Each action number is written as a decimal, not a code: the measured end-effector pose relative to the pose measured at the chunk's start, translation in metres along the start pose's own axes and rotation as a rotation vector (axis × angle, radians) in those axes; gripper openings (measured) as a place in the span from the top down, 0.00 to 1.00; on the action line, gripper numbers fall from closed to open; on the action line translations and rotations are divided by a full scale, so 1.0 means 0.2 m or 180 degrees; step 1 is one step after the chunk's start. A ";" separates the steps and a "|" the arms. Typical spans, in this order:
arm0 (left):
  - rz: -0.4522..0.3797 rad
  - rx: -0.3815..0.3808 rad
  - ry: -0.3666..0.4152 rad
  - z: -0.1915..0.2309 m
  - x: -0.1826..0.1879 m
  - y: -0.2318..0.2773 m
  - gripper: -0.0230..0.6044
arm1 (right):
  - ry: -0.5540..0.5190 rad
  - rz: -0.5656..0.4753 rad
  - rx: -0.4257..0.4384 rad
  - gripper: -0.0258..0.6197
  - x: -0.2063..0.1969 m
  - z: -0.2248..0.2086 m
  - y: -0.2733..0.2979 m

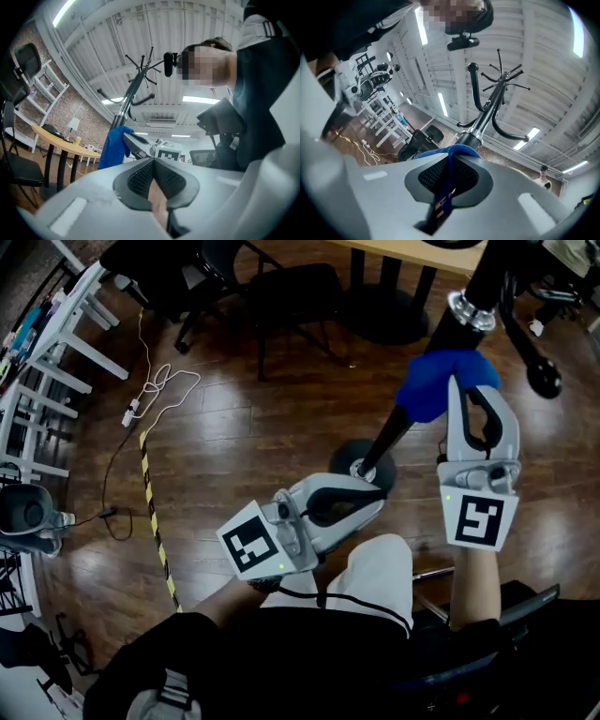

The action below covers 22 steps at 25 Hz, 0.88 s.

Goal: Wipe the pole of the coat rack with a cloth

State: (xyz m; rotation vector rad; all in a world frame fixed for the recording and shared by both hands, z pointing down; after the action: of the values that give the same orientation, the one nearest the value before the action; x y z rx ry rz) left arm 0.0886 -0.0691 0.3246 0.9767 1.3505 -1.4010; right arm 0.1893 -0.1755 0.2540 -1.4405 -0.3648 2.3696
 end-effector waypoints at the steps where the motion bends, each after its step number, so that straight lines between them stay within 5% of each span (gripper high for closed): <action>1: -0.0013 -0.0026 0.0039 0.03 -0.12 0.02 0.97 | 0.0027 -0.0096 -0.0047 0.93 -0.05 0.01 -0.02; 6: -0.0189 0.0059 -0.0001 0.21 -0.68 -0.02 0.97 | -0.0113 -0.0241 0.0074 0.93 -0.40 0.16 -0.19; 12: -0.0040 0.0210 0.0139 0.37 -1.02 -0.15 0.97 | 0.0048 0.0132 0.0266 0.93 -0.92 0.41 -0.37; 22: -0.0153 0.1254 0.0354 0.77 -1.47 -0.62 0.97 | 0.0398 0.0967 0.0559 0.93 -1.65 0.90 -0.69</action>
State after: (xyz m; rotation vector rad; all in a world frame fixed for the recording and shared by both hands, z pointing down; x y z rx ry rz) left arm 0.0530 -0.1991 0.6512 1.3012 1.2058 -1.7105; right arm 0.1911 -0.1949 0.6545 -1.6455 0.1004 2.4484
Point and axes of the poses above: the fingertips, and each gripper's own axes: y forward along the fingers, z to its left, x out of its top, the point moved 1 cm from there along -y, backward along the fingers, and after that the axes turned 9 degrees about -x, right-handed, at the moved point
